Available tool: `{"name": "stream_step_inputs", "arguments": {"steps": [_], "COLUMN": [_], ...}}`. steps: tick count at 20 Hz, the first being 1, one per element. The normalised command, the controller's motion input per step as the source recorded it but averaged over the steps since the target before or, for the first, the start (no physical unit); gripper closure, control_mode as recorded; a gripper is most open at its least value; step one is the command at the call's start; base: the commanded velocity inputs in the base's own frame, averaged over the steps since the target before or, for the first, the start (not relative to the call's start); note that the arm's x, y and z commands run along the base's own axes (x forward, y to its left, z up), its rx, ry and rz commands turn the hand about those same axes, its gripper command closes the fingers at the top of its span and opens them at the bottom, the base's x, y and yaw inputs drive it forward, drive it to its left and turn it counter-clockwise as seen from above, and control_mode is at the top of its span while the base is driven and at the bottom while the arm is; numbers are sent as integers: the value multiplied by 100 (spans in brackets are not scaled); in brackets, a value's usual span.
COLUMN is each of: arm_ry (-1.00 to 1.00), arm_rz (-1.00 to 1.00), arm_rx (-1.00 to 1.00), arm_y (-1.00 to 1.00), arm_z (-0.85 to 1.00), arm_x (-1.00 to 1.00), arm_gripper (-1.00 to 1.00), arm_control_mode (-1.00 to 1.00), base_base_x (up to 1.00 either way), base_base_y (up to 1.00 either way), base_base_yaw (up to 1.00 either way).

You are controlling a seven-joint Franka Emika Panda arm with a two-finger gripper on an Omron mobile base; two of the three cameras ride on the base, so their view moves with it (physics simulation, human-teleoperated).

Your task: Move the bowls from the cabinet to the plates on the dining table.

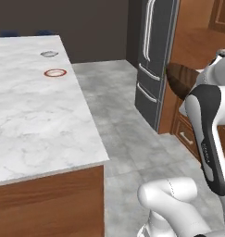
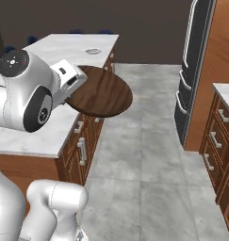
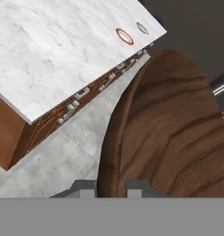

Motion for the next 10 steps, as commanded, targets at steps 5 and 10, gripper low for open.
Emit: {"name": "stream_step_inputs", "arguments": {"steps": [5, 10], "arm_ry": [0, 0], "arm_rz": [0, 0], "arm_rx": [0, 0], "arm_y": [0, 0], "arm_z": [0, 0], "arm_x": [0, 0], "arm_gripper": [100, 100], "arm_control_mode": [100, 100], "base_base_x": [15, 16], "base_base_y": [-57, -56], "base_base_yaw": [28, 28]}}
